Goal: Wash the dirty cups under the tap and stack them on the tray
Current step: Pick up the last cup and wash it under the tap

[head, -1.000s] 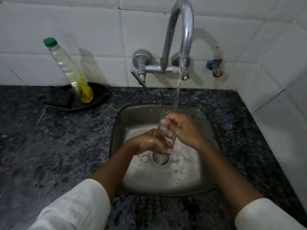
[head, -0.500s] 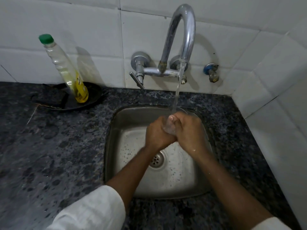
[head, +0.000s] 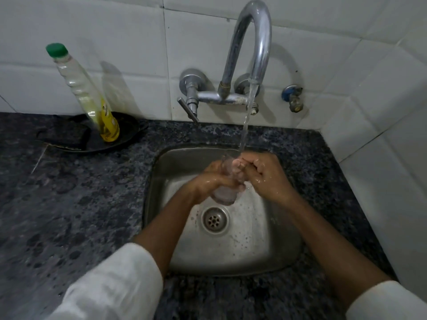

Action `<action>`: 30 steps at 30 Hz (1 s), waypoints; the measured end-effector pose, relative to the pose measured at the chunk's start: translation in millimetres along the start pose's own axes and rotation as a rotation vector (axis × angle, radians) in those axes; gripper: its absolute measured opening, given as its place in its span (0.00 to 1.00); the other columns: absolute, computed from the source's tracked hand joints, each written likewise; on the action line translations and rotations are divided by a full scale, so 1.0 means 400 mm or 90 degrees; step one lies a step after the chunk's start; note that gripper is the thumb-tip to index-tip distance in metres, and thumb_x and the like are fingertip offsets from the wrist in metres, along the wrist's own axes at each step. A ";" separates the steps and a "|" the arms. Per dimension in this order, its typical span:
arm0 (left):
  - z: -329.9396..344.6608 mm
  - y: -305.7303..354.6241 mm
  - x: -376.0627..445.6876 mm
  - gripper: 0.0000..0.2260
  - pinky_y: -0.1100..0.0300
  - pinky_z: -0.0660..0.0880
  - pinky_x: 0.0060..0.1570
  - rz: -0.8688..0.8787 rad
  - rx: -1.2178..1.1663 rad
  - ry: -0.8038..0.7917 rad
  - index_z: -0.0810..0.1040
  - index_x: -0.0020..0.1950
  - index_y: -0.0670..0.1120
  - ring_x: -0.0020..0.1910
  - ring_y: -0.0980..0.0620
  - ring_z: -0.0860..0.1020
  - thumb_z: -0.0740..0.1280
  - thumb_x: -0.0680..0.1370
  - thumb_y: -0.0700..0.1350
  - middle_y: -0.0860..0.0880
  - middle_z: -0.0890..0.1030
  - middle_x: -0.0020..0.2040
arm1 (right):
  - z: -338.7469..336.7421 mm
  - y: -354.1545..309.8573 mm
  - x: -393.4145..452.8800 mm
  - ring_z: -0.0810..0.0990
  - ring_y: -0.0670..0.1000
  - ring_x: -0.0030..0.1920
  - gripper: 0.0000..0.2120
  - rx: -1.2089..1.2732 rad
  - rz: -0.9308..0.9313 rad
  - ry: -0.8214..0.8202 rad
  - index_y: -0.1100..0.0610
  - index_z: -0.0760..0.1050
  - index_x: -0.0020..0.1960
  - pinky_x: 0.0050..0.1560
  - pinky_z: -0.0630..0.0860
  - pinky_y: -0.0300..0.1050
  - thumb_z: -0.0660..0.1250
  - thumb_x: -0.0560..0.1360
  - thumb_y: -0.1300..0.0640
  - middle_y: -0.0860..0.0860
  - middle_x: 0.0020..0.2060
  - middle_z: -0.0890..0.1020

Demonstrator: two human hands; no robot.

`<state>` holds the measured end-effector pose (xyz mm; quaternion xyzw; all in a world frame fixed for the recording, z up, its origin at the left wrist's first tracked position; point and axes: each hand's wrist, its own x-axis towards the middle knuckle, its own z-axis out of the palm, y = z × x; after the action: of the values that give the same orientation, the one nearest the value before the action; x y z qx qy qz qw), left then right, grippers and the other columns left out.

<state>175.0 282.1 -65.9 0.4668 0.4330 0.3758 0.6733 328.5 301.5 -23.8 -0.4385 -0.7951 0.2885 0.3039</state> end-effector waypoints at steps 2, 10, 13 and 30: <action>-0.002 0.012 0.001 0.13 0.53 0.78 0.50 -0.024 0.034 0.002 0.79 0.43 0.47 0.45 0.48 0.81 0.75 0.64 0.36 0.47 0.82 0.43 | -0.002 0.011 -0.001 0.81 0.51 0.32 0.15 -0.015 0.021 -0.008 0.59 0.80 0.38 0.34 0.77 0.49 0.62 0.78 0.52 0.53 0.31 0.82; 0.034 -0.027 0.043 0.26 0.53 0.80 0.50 0.029 0.271 0.267 0.75 0.57 0.49 0.50 0.50 0.81 0.79 0.63 0.44 0.51 0.83 0.50 | 0.025 -0.003 0.002 0.81 0.49 0.35 0.11 -0.092 0.069 0.076 0.59 0.81 0.40 0.36 0.77 0.44 0.64 0.78 0.58 0.51 0.35 0.84; -0.034 -0.026 0.034 0.21 0.52 0.78 0.54 0.033 0.022 -0.065 0.79 0.53 0.38 0.50 0.46 0.82 0.76 0.60 0.36 0.42 0.82 0.48 | 0.012 -0.007 -0.006 0.79 0.49 0.32 0.12 -0.041 -0.012 0.039 0.58 0.79 0.38 0.34 0.74 0.42 0.64 0.77 0.56 0.51 0.31 0.82; -0.005 -0.015 0.032 0.19 0.50 0.81 0.49 -0.115 0.398 0.092 0.79 0.53 0.46 0.46 0.47 0.82 0.77 0.64 0.45 0.47 0.83 0.47 | 0.057 0.044 -0.023 0.78 0.53 0.30 0.17 -0.119 0.118 0.106 0.58 0.76 0.34 0.32 0.72 0.46 0.63 0.79 0.52 0.55 0.30 0.81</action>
<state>178.0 292.7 -74.9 0.5827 0.6138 0.1954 0.4955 324.9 297.2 -53.6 -0.5586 -0.7467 0.2024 0.2990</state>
